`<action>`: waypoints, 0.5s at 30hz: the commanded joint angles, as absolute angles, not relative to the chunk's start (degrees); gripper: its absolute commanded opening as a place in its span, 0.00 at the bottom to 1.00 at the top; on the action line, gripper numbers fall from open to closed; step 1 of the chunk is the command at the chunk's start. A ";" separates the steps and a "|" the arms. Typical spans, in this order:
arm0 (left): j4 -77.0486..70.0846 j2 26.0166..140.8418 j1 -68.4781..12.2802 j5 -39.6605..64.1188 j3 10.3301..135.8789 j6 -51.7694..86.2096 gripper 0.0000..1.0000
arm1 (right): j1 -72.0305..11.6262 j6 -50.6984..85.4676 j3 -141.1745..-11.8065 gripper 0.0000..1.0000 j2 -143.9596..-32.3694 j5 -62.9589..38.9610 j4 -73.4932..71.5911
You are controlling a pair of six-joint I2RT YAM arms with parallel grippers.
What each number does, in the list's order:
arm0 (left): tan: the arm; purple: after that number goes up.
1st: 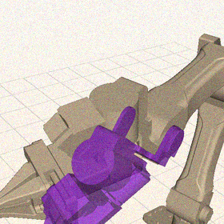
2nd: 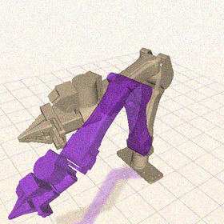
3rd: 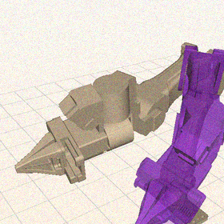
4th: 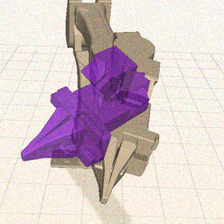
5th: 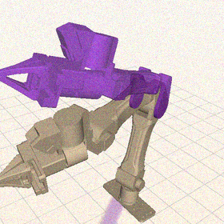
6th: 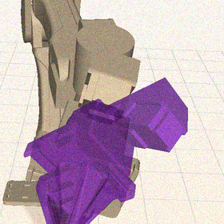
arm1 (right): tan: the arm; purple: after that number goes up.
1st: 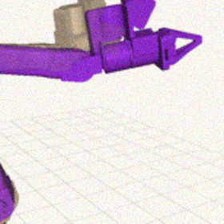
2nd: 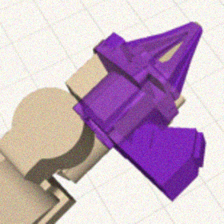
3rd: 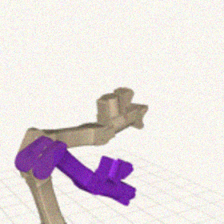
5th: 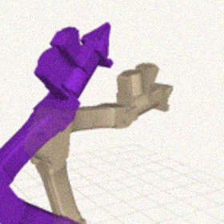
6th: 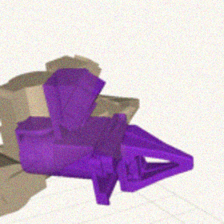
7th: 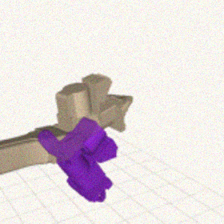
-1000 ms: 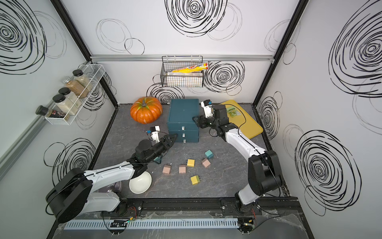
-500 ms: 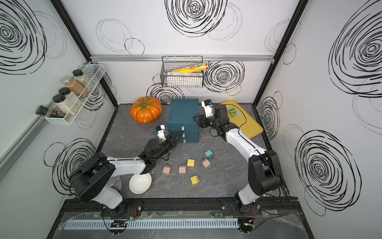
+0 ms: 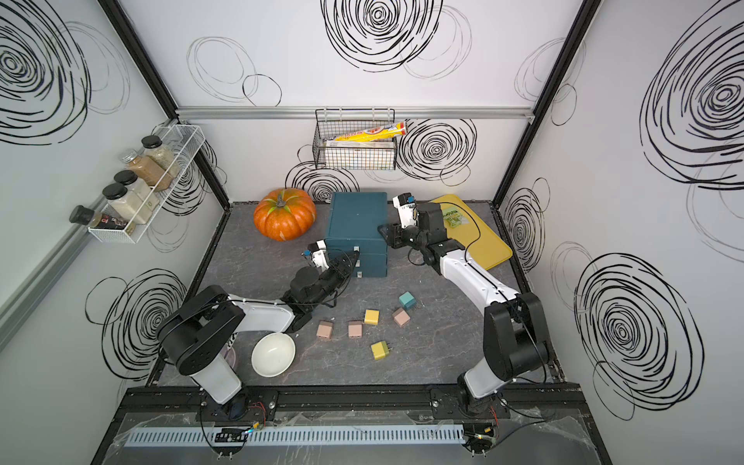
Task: Place the plugs into the drawer by color
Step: Open the drawer in the storage box.
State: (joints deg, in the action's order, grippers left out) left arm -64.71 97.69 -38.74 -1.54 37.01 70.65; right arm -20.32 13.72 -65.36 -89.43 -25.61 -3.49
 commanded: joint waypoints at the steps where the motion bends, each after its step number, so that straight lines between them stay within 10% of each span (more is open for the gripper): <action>1: -67.41 98.01 -38.51 -2.87 38.99 69.88 0.34 | -21.01 12.30 -63.40 0.43 -91.13 -27.05 -0.90; 10: -66.66 99.42 -37.51 -1.57 40.81 70.65 0.33 | -20.93 12.40 -63.71 0.42 -92.19 -27.04 -0.64; 15: -66.38 101.48 -36.54 0.52 42.09 71.70 0.15 | -20.92 12.52 -63.72 0.41 -92.20 -27.40 -0.68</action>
